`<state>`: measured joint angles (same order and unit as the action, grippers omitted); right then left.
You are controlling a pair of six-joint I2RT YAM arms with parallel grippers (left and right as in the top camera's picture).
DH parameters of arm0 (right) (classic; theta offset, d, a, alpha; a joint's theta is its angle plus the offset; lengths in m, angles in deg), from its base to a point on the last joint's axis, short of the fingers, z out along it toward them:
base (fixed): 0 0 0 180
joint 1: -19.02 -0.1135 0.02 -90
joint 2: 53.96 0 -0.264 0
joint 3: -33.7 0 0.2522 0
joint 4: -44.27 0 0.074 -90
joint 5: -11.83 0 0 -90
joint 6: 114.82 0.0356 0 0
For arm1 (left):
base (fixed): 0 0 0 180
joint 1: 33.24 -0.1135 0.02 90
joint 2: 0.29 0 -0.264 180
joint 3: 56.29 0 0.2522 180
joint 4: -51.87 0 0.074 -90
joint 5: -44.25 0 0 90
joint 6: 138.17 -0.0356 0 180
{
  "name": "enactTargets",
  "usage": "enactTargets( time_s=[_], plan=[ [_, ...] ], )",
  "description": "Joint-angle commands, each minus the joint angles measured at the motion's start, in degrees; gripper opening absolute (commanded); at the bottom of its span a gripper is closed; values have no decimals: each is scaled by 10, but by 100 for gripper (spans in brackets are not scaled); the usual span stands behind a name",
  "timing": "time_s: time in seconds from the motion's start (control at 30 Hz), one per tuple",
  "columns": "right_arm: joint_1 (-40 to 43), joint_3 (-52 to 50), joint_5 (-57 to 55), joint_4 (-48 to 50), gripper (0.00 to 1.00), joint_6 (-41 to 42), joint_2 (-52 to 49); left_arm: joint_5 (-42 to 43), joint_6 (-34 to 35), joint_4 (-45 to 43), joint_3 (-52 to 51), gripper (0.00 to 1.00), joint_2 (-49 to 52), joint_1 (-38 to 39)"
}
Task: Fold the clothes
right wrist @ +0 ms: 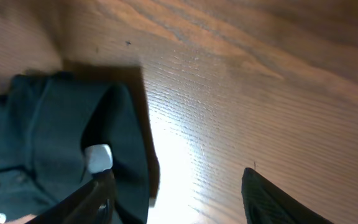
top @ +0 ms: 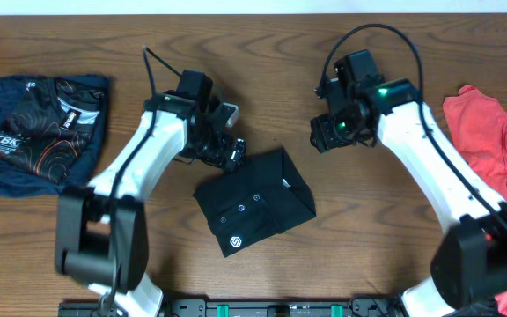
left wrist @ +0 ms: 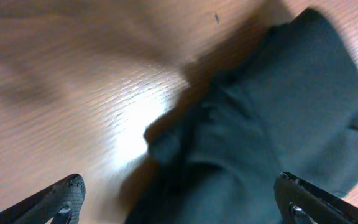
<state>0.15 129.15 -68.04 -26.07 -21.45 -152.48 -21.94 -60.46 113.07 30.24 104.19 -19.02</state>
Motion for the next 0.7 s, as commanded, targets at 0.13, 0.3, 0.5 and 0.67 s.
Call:
enactTargets(
  time_s=[0.13,0.3,0.5,0.67],
  plan=[
    [-2,12,-41,-27,65,-5,28,139,-120,19,1,98,92,-7],
    [-2,11,-43,-30,65,-5,28,170,-128,49,1,100,136,12],
    [-2,11,-43,-32,64,-5,28,167,-127,43,1,33,168,31],
    [-1,11,-60,-42,64,-4,28,145,-107,42,22,6,159,20]
  ],
)
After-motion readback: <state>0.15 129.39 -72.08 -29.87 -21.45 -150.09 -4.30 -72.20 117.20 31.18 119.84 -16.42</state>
